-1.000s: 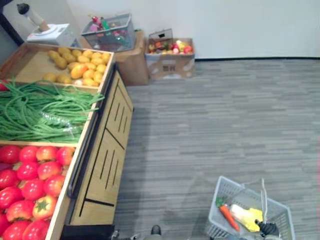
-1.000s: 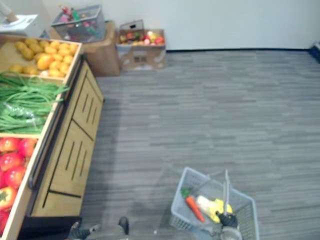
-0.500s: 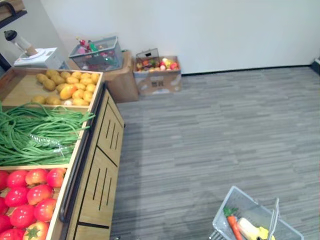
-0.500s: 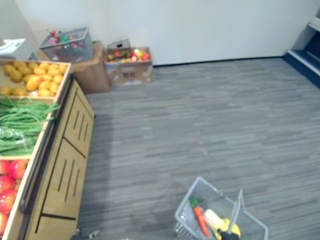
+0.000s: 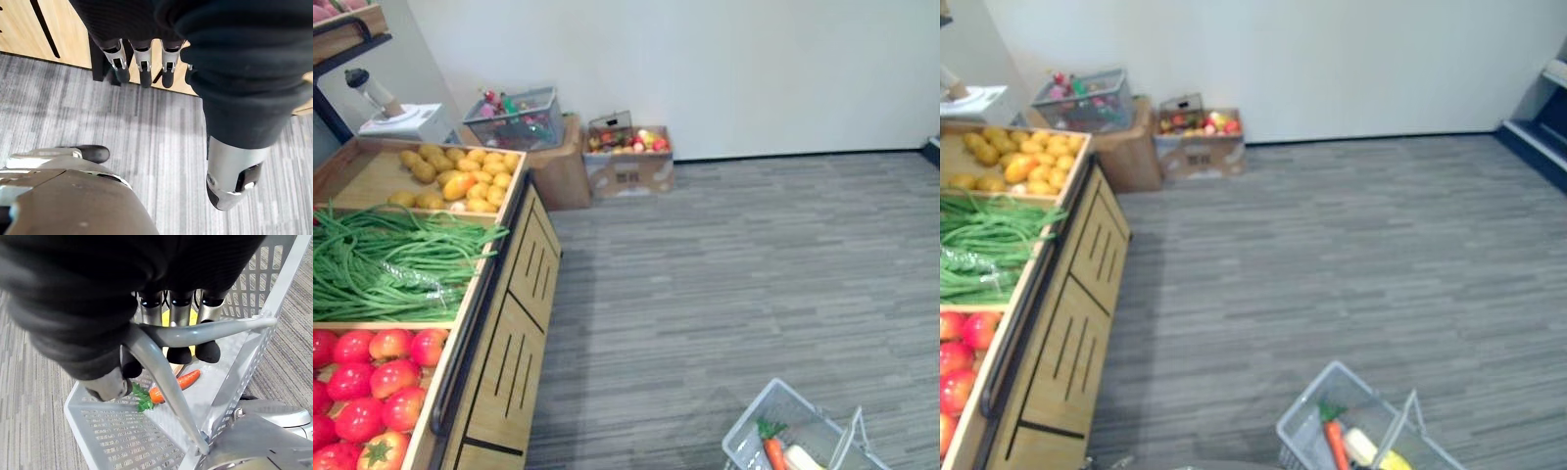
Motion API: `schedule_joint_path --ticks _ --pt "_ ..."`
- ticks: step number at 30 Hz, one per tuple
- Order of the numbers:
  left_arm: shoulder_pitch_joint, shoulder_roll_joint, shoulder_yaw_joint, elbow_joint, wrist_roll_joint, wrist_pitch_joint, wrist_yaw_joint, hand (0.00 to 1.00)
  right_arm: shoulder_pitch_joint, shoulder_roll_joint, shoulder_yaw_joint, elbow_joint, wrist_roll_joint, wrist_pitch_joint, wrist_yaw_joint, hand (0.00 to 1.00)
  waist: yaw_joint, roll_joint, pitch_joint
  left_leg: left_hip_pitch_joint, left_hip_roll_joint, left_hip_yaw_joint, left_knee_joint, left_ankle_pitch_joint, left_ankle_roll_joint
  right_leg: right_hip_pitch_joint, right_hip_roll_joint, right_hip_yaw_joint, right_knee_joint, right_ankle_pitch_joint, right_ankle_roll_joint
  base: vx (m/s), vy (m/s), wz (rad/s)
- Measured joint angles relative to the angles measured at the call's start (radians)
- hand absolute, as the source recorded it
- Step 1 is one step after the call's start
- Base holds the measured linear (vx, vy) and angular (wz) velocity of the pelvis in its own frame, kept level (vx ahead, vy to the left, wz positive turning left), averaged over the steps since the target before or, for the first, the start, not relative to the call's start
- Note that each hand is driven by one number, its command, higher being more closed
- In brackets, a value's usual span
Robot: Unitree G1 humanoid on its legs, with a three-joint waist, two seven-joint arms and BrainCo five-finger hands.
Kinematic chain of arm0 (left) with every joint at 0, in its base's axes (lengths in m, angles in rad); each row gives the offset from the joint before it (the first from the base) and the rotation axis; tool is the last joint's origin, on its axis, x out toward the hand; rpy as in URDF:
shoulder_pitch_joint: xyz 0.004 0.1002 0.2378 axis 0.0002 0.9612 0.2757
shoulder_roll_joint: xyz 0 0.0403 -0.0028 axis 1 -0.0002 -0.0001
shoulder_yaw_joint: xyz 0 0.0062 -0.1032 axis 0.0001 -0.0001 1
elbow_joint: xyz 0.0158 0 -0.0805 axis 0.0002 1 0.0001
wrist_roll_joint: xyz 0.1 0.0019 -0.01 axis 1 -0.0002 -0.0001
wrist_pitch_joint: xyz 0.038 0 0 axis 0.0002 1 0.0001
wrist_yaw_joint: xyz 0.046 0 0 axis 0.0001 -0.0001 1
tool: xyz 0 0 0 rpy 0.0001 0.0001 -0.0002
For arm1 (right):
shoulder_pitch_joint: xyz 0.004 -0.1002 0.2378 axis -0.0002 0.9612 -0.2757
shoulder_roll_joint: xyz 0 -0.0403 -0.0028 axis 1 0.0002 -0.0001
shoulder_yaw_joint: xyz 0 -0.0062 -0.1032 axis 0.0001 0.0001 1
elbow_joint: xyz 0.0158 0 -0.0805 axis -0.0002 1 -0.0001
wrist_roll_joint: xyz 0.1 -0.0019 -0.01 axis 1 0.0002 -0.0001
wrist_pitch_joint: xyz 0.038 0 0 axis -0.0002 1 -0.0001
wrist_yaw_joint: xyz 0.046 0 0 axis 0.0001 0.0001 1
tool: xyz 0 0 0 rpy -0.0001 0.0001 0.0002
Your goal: Pick vegetable in the basket
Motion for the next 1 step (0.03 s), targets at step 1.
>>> schedule_joint_path --ticks 1 --pt "-0.001 0.003 -0.012 0.002 0.000 0.000 -0.001 0.00 0.000 0.003 0.003 0.000 0.002 0.000 0.000 1.00 -0.001 0.000 0.000 0.002 0.000 0.000 -0.007 0.004 0.000 0.000 0.000 0.000 -0.001 0.000 0.000 0.00 0.000 0.00"
